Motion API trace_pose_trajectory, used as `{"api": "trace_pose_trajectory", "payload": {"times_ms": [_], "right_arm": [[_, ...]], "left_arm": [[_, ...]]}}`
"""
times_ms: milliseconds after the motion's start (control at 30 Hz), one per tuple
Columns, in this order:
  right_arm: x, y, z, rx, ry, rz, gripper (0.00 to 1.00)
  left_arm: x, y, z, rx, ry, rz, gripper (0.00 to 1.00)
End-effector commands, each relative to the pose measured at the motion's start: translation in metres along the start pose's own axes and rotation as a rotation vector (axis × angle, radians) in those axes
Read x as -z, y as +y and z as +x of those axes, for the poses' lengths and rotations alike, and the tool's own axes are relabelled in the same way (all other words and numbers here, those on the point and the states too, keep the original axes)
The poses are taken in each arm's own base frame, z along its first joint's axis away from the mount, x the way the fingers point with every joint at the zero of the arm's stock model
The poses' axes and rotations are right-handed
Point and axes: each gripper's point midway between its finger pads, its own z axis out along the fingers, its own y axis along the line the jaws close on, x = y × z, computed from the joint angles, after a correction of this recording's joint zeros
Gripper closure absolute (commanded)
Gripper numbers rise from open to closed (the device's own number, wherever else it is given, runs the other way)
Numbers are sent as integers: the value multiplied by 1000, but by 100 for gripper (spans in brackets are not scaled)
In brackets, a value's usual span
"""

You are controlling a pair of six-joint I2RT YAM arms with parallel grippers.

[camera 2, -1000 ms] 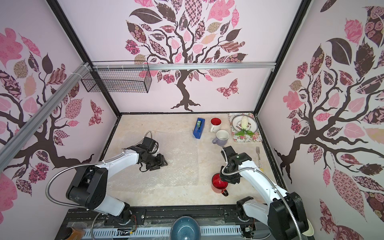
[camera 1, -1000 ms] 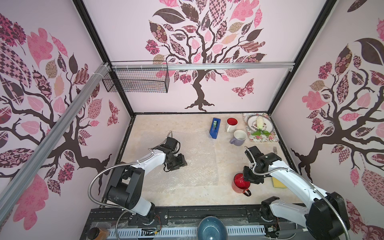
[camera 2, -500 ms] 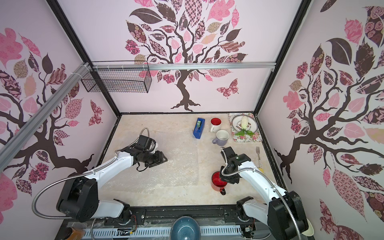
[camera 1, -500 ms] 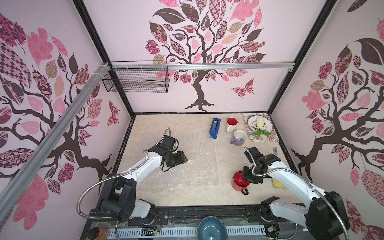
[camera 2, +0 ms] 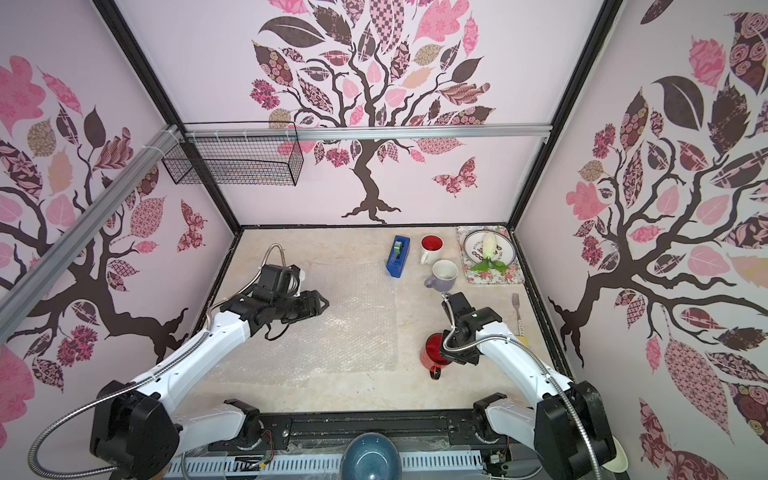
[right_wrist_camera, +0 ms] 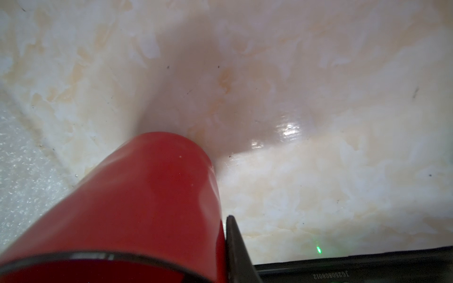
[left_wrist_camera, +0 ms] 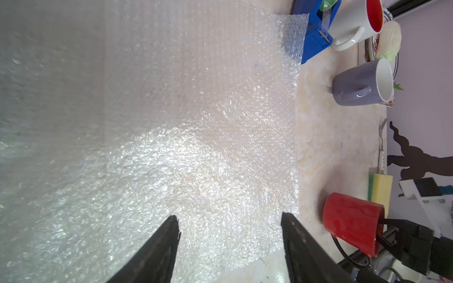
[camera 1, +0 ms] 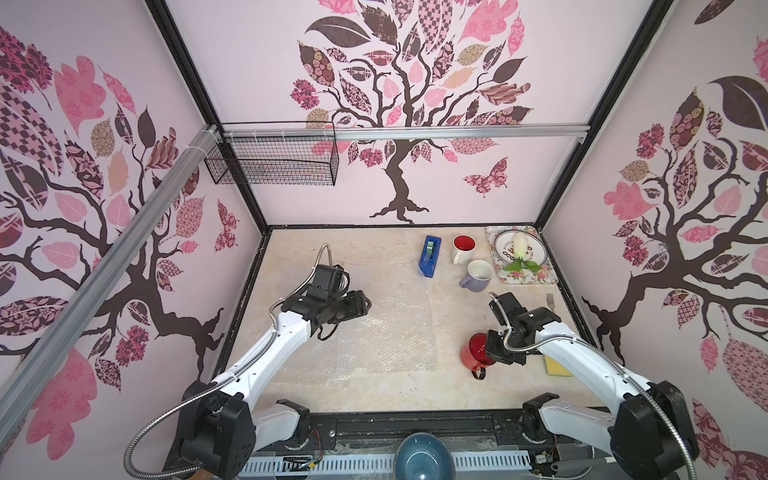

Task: Wrap mugs in bubble wrap
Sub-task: Pick up the mug from the center of the board, then place the mug on the bubble wrap.

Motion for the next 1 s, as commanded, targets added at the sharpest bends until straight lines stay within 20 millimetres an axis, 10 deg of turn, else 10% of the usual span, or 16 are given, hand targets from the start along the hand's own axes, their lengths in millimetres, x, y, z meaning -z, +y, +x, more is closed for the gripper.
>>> {"api": "trace_pose_trajectory", "payload": {"times_ms": [0, 233, 400, 633, 967], "right_arm": [[34, 19, -24, 16, -110, -68, 99], [80, 51, -49, 64, -149, -138, 100], [106, 133, -57, 194, -164, -144, 100], [95, 243, -45, 277, -120, -171, 100], [54, 307, -53, 342, -136, -100, 100]], "left_arm": [[24, -10, -31, -16, -108, -15, 28], [36, -5, -45, -28, -162, -73, 24], [41, 7, -41, -6, -179, -119, 24], [63, 46, -38, 85, -240, -268, 22], [53, 68, -15, 119, -198, -304, 22]]}}
